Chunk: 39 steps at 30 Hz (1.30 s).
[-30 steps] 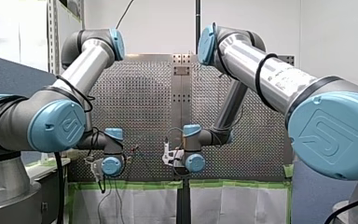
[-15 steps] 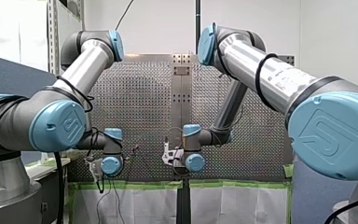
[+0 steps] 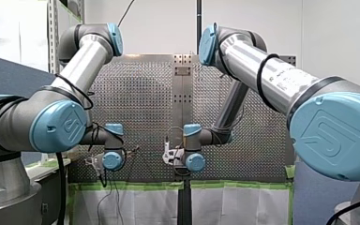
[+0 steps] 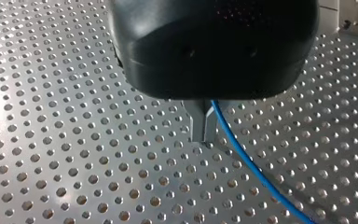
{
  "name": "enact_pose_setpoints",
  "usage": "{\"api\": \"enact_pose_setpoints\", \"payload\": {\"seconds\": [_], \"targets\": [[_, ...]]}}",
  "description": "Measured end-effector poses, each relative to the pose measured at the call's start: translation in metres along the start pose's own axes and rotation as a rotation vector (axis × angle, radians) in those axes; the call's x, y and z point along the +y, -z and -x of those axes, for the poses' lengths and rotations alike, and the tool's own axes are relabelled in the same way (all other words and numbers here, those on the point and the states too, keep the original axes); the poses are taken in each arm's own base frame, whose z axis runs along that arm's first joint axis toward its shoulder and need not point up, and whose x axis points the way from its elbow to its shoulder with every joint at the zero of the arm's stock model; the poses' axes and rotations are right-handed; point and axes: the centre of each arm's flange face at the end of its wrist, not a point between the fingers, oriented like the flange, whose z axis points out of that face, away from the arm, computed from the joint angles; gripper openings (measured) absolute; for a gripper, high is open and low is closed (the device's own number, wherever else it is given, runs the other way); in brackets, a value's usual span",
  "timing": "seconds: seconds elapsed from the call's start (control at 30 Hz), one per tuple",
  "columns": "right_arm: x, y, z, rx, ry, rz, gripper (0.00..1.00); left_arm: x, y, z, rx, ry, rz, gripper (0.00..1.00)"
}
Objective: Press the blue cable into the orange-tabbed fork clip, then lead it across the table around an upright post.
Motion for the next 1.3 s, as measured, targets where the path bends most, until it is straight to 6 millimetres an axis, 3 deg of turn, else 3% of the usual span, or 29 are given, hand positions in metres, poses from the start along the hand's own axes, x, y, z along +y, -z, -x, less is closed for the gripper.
{"api": "enact_pose_setpoints", "payload": {"seconds": [0.6, 0.93, 1.3], "targets": [[0.009, -0.002, 0.002, -0.009, 0.005, 0.013, 0.0, 0.004, -0.003, 0.001, -0.007, 0.053, -0.006, 0.0], [0.011, -0.002, 0.025, -0.039, 0.01, 0.019, 0.0, 0.005, -0.005, -0.005, 0.002, 0.041, -0.012, 0.0], [0.011, -0.019, 0.014, -0.032, 0.012, 0.022, 0.0, 0.002, -0.018, -0.001, -0.01, 0.062, -0.031, 0.0]]}}
